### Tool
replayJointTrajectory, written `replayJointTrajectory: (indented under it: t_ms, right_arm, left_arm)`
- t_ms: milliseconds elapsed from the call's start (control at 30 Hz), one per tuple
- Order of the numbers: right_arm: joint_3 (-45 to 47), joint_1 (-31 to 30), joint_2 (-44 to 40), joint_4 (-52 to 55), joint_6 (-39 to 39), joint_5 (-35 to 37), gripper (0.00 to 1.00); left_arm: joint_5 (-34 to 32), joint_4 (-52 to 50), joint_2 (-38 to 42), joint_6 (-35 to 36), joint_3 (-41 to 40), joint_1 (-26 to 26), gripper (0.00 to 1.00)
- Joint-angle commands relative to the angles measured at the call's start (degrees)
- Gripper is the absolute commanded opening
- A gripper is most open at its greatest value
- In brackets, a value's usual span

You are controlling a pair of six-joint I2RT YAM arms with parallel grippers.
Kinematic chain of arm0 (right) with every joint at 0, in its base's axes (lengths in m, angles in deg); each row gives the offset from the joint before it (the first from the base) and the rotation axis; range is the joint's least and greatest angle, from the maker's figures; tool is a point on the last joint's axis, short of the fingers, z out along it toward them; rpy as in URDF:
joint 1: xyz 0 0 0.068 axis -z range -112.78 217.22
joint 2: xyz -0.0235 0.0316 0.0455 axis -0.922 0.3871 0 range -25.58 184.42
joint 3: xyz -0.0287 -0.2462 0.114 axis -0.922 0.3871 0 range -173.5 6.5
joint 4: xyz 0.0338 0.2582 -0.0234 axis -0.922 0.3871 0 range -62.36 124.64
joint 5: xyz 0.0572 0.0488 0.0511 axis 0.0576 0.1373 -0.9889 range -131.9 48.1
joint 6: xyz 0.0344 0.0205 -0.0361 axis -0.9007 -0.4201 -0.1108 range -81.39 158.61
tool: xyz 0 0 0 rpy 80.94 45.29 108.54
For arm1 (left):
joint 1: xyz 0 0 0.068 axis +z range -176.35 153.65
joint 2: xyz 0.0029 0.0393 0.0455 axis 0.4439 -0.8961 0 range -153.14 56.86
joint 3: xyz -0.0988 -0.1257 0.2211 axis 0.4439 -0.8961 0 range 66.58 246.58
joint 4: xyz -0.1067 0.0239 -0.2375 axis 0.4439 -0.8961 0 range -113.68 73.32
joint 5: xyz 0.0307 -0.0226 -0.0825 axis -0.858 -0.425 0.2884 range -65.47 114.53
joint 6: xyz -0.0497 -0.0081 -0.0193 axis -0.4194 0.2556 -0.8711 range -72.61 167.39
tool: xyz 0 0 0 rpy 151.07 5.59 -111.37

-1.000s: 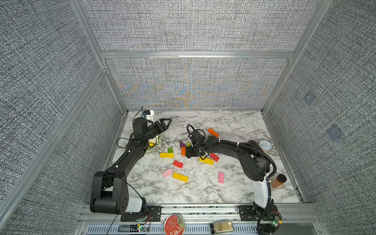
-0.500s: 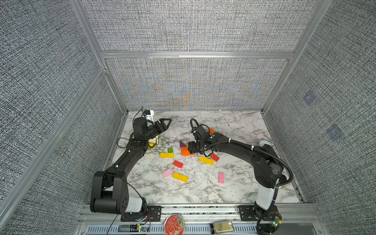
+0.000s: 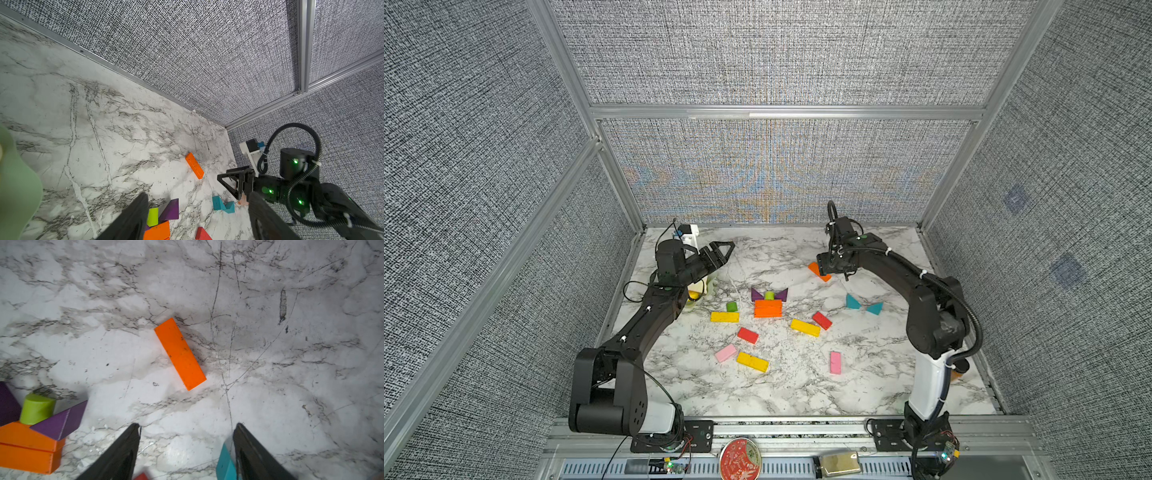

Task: Assemble a carrot with building blocks
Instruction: Pick up the building block from the center of the board.

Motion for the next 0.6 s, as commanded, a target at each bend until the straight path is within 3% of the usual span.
replayJointTrajectory:
  t_ms: [0,67,333,567]
  right_arm:
    - [-2.9,1.2,2.6,4.2,6.8,-5.1,0.75]
    - [-4.4,1.8,4.5,4.4,8.9,-8.2,0.75]
    - [-11.3,2.8,12.1,6.1,10.9,-9.7,0.74]
    - [-15.0,3.0,16.7,6.6,11.9,-9.2,0.60]
  left_arm:
    - [0.8,1.4,0.0,0.4,-0.1,0.2,0.77]
    - [0.7,1.2,-0.2,0.6,0.0,0.1,0.77]
    - [0.7,1.0,-0.7,0.9,0.2,0.1,0.77]
    - [0.4,0.9,-0.9,1.3,0.1,0.2,0.77]
